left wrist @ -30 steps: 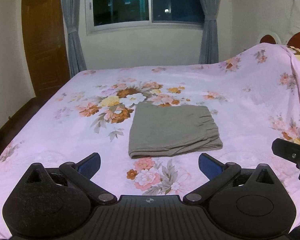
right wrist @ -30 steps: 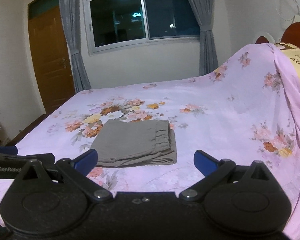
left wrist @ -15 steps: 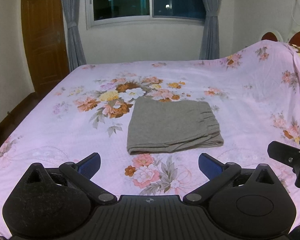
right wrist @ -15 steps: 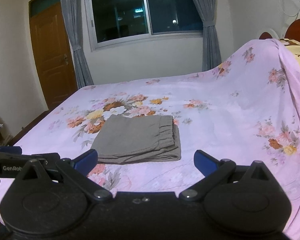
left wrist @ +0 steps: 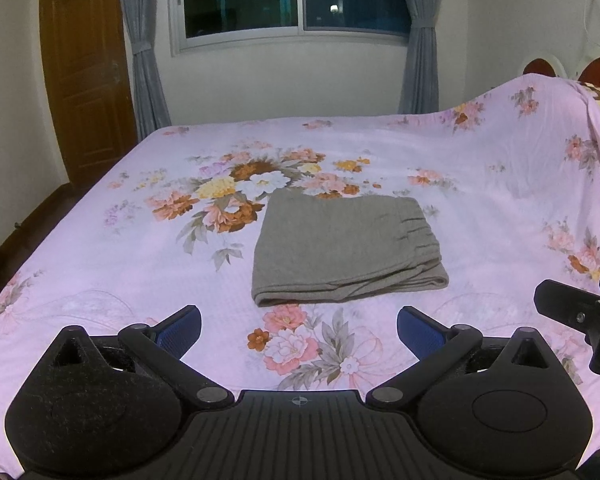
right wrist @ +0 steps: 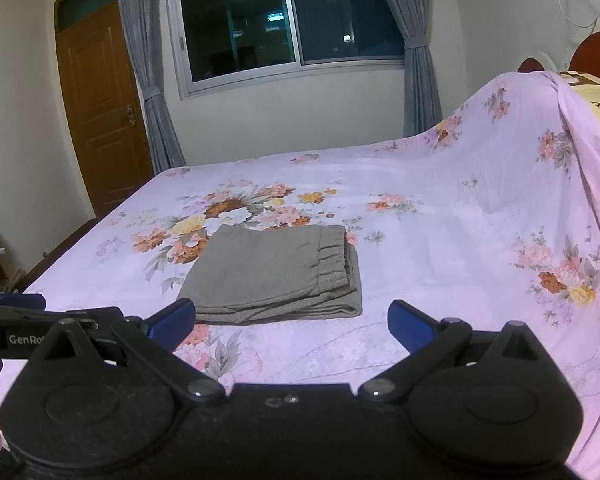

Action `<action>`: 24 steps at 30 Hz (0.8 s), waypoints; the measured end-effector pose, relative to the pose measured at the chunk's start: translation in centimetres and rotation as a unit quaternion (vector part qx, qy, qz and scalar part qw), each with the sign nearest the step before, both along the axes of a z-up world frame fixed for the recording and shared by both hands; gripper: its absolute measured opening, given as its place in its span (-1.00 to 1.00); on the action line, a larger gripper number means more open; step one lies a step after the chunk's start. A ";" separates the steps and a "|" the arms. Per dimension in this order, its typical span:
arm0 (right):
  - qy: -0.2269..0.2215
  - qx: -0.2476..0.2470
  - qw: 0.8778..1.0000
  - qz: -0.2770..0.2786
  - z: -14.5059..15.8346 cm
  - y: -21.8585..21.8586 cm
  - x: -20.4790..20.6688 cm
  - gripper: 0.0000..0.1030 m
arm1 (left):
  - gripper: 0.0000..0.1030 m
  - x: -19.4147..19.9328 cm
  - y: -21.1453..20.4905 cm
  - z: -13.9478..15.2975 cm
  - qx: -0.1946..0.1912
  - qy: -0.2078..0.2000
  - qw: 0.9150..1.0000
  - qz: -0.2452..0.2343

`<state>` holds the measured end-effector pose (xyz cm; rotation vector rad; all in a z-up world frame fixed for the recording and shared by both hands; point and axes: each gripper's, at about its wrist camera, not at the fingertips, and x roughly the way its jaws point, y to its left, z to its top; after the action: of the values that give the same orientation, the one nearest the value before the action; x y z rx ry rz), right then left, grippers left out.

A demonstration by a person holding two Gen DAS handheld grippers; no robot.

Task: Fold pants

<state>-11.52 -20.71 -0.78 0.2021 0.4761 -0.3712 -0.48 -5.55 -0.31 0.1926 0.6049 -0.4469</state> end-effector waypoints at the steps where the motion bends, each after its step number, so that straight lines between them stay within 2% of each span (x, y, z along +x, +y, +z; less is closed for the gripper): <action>1: 0.000 0.000 1.000 0.000 0.0 0.0 0.1 1.00 | 1.00 0.0 -0.1 0.0 0.000 0.000 1.000 0.000; 24: 0.000 0.003 1.000 -0.003 -0.4 0.1 0.5 1.00 | 1.00 -0.2 -0.3 -0.1 -0.001 -0.004 1.000 0.003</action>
<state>-11.07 -20.63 -1.15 0.2088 0.4758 -0.3756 -0.67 -5.80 -0.46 0.1902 0.5964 -0.4403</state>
